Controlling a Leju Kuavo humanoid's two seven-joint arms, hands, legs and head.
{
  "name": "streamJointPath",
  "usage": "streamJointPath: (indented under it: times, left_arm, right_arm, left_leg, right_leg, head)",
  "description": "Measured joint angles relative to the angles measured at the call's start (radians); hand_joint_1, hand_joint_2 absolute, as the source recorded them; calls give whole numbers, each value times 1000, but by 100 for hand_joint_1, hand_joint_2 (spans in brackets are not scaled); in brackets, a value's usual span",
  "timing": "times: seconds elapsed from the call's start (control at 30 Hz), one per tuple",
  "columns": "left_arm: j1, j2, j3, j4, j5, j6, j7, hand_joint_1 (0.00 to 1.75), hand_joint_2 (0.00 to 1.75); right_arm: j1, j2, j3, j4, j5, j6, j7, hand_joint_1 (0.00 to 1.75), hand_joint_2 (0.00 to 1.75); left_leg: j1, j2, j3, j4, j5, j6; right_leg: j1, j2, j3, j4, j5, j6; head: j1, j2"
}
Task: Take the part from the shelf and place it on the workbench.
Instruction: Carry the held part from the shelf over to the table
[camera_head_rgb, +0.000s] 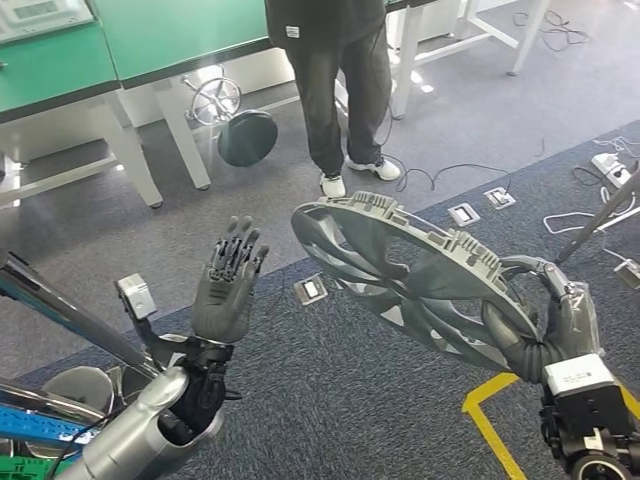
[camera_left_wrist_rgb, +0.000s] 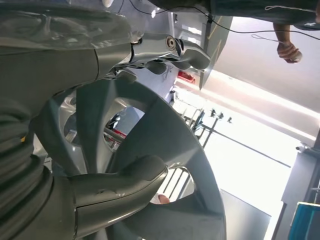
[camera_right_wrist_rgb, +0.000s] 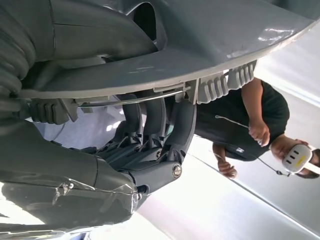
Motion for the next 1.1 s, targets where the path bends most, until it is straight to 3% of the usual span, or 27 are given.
streamJointPath:
  times: [0.07,0.13,0.2,0.23,0.27,0.3,0.37,0.43,0.5,0.57,0.63,0.7,0.73,0.77,0.8,0.87,0.93,1.0,1.07,1.1]
  left_arm:
    - [3,2,4,-8,2,-9,-3,0,175]
    - [5,5,6,-13,3,-15,-5,0,175]
    - [11,7,7,-15,4,-18,-6,0,175]
    - [15,7,7,-16,4,-18,-6,0,175]
    - [18,8,8,-17,4,-19,-6,0,175]
    - [19,9,8,-18,4,-19,-6,0,175]
    - [20,10,9,-22,4,-19,-6,0,175]
    - [21,12,12,-26,4,-20,-5,0,175]
    - [22,14,14,-27,5,-26,-5,0,175]
    - [23,15,15,-30,5,-37,-6,0,175]
    - [24,18,19,-35,5,-47,-7,0,175]
    - [27,24,23,-38,4,-51,-6,0,175]
    - [31,26,24,-40,2,-51,-5,0,175]
    - [34,29,25,-43,0,-51,-4,0,175]
    - [37,32,25,-46,-2,-51,-3,0,175]
    - [38,37,28,-54,-6,-50,-1,0,175]
    - [37,41,31,-62,-10,-48,1,0,175]
    - [37,46,32,-72,-13,-47,5,0,175]
    - [37,49,32,-78,-15,-45,8,0,175]
    - [36,50,32,-81,-16,-45,9,0,175]
  right_arm:
    - [2,0,-4,0,-1,6,-2,175,175]
    - [2,0,-8,0,-3,12,-4,175,175]
    - [2,1,-10,0,-5,16,-5,175,175]
    - [2,1,-10,0,-5,17,-5,175,175]
    - [2,1,-11,0,-5,17,-5,175,175]
    - [2,1,-12,0,-5,17,-5,175,175]
    - [1,1,-14,1,-5,17,-5,175,175]
    - [0,1,-15,0,-6,18,-5,175,175]
    - [0,1,-15,0,-6,21,-6,175,175]
    - [0,1,-16,0,-7,27,-6,175,175]
    - [0,1,-16,0,-8,31,-6,175,175]
    - [-1,1,-15,0,-10,35,-7,175,175]
    - [0,1,-14,0,-11,37,-7,175,175]
    - [0,1,-14,0,-13,39,-7,175,175]
    - [0,1,-14,1,-15,40,-6,175,175]
    - [0,1,-14,1,-18,44,-7,175,175]
    - [-1,2,-14,1,-20,47,-9,175,175]
    - [-3,2,-14,1,-23,51,-11,175,175]
    - [-3,1,-15,1,-25,53,-13,175,175]
    - [-4,1,-15,1,-26,54,-13,175,175]
  left_leg:
    - [5,21,6,-11,5,7]
    - [8,42,11,-16,7,12]
    - [7,66,12,-16,5,15]
    - [7,78,13,-16,3,14]
    - [8,88,14,-15,2,13]
    - [8,98,16,-15,0,10]
    - [6,116,20,-11,-8,0]
    - [-1,132,20,-4,-12,-10]
    - [-5,152,20,-1,-13,-17]
    - [0,140,14,22,-34,-26]
    - [5,90,-31,122,-93,-32]
    - [5,61,-106,269,-152,-32]
    - [5,57,-131,313,-158,-31]
    - [5,56,-139,315,-144,-28]
    - [5,54,-130,287,-117,-26]
    - [4,40,-78,168,-47,-18]
    - [6,0,-29,57,-7,-11]
    - [5,-18,-10,10,2,-8]
    - [6,4,-7,3,7,-2]
    - [8,14,-4,-2,9,2]
  right_leg:
    - [4,-40,-14,17,-15,12]
    - [3,-101,-56,113,-73,21]
    - [-4,-116,-114,252,-133,29]
    - [-7,-117,-128,288,-140,33]
    - [-10,-119,-122,284,-128,35]
    - [-12,-125,-95,237,-99,36]
    - [-8,-161,-16,92,-42,37]
    - [-2,-186,26,12,-26,28]
    - [1,-171,24,8,-26,14]
    - [0,-148,24,4,-21,2]
    - [-2,-127,24,0,-17,-10]
    - [0,-105,22,0,-15,-16]
    - [1,-92,22,0,-14,-17]
    - [2,-79,22,0,-14,-18]
    - [2,-66,22,0,-13,-18]
    - [3,-46,23,1,-13,-18]
    - [3,-29,21,2,-12,-15]
    - [0,-10,14,2,-9,-6]
    - [-3,2,8,1,-6,6]
    - [-1,-11,2,10,-13,12]
  head:
    - [4,0]
    - [15,0]
    - [23,0]
    - [24,0]
    - [24,0]
    - [24,0]
    - [27,0]
    - [27,0]
    - [24,0]
    - [21,0]
    - [16,0]
    - [9,0]
    - [7,0]
    - [6,0]
    - [6,0]
    - [4,0]
    - [4,0]
    - [5,0]
    - [4,0]
    - [7,0]
